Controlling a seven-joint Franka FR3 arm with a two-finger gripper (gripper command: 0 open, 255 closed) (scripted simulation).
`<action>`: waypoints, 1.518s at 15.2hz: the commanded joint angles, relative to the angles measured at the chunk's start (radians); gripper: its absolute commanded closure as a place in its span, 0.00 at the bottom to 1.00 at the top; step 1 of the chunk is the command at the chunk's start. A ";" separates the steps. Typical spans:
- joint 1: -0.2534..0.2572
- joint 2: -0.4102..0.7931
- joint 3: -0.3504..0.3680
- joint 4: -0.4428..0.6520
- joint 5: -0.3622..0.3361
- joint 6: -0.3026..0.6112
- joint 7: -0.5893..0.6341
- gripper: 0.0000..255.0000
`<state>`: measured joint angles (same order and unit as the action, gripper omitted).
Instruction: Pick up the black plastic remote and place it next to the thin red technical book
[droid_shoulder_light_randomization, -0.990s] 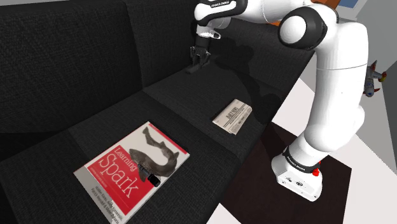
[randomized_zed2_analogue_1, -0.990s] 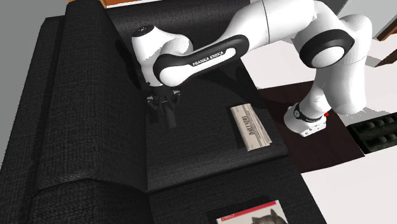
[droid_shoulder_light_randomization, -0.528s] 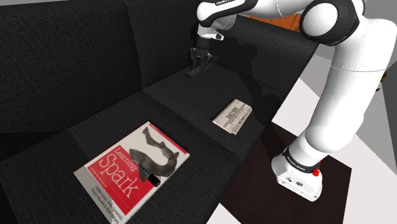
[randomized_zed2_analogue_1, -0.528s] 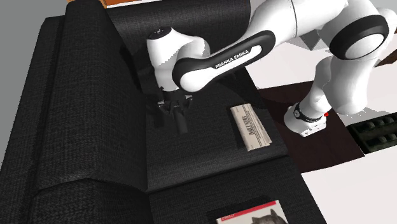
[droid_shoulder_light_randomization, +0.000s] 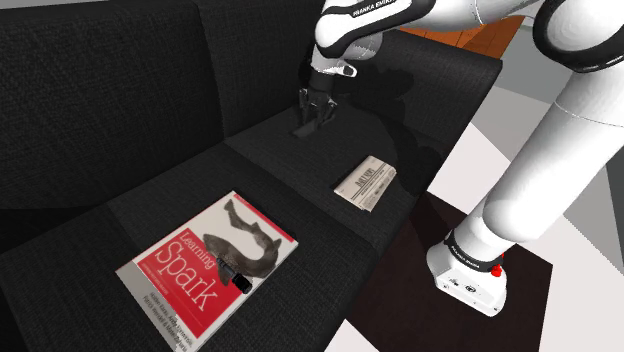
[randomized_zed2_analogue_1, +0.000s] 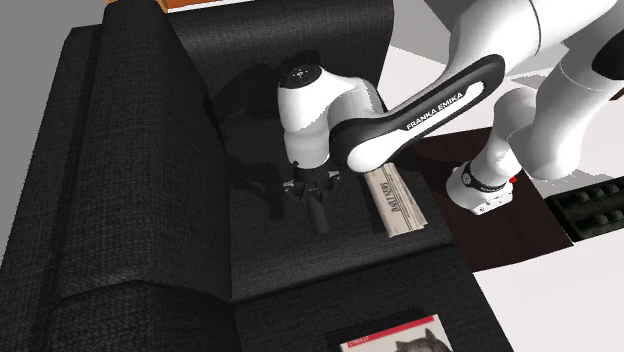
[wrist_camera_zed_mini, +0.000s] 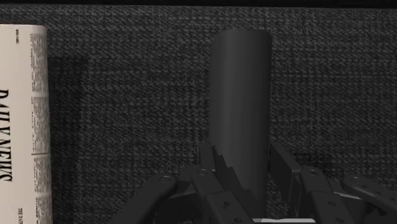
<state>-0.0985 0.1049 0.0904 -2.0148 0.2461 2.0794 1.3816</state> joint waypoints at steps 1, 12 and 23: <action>0.017 -0.064 0.015 -0.083 0.010 0.025 0.024 1.00; 0.127 -0.336 0.130 -0.389 0.089 0.103 0.185 1.00; 0.275 -0.540 0.292 -0.560 0.212 0.132 0.398 1.00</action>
<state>0.1602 -0.4162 0.3638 -2.5672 0.4459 2.2151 1.7519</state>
